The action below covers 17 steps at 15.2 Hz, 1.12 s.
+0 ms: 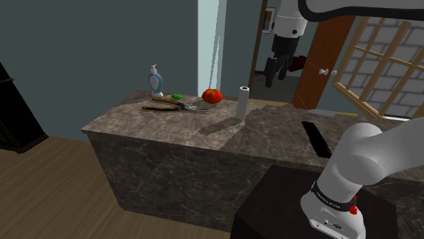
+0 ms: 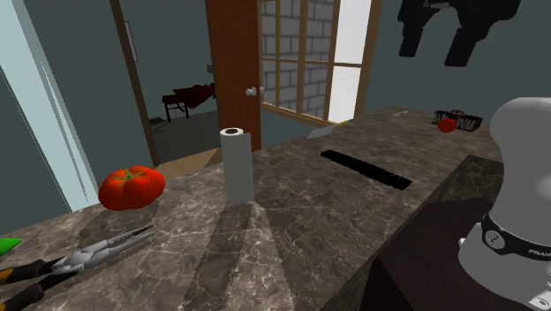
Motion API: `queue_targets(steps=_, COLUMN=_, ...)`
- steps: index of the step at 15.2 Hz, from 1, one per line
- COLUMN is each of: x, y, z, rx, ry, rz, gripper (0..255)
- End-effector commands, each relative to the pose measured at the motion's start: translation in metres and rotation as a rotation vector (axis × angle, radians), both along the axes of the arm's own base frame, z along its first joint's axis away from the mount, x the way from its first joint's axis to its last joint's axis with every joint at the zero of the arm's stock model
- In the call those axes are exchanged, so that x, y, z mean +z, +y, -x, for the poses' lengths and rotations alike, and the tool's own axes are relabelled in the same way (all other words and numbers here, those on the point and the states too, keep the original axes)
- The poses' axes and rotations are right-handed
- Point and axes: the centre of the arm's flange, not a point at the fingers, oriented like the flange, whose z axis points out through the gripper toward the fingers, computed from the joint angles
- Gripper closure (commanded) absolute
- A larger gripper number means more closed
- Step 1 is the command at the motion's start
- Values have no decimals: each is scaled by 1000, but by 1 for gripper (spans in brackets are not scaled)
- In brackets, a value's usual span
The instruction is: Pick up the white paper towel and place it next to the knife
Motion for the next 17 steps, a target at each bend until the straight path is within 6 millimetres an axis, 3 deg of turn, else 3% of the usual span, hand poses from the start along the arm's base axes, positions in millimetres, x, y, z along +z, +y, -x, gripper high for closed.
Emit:
queue_targets(steps=1, x=0, y=0, z=0, rx=0, ry=0, rz=0, gripper=0)
queue_targets(steps=17, x=-81, y=-156, z=-126, rx=46, ry=5, rz=-40, gripper=0)
